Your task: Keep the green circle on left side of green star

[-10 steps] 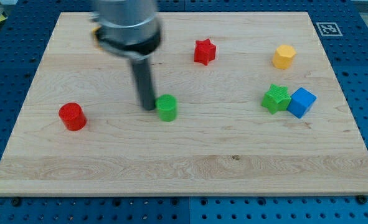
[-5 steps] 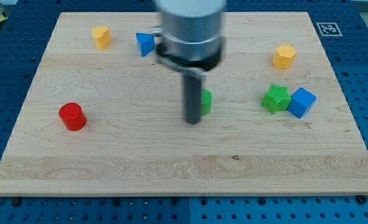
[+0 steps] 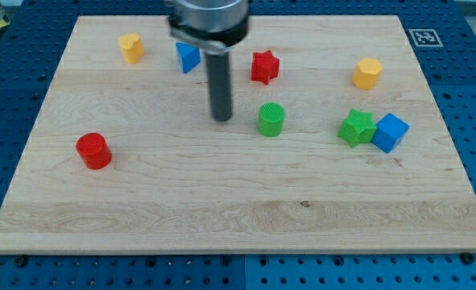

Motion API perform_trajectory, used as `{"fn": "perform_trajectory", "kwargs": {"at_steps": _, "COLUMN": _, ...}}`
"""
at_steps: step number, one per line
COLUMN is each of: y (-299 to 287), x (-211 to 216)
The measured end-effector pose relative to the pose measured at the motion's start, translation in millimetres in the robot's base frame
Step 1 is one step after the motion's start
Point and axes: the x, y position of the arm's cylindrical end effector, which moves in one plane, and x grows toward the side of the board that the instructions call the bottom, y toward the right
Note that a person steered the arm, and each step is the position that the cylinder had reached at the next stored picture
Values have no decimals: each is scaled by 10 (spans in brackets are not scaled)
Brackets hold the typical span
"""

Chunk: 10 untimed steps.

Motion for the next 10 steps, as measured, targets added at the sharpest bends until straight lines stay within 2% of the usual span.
{"fn": "perform_trajectory", "kwargs": {"at_steps": 1, "y": 705, "x": 266}}
{"fn": "perform_trajectory", "kwargs": {"at_steps": 2, "y": 1038, "x": 359}}
{"fn": "perform_trajectory", "kwargs": {"at_steps": 3, "y": 855, "x": 327}}
{"fn": "perform_trajectory", "kwargs": {"at_steps": 4, "y": 727, "x": 828}}
{"fn": "perform_trajectory", "kwargs": {"at_steps": 5, "y": 1097, "x": 1180}}
{"fn": "perform_trajectory", "kwargs": {"at_steps": 6, "y": 1481, "x": 1045}}
{"fn": "perform_trajectory", "kwargs": {"at_steps": 7, "y": 1497, "x": 781}}
{"fn": "perform_trajectory", "kwargs": {"at_steps": 10, "y": 1197, "x": 684}}
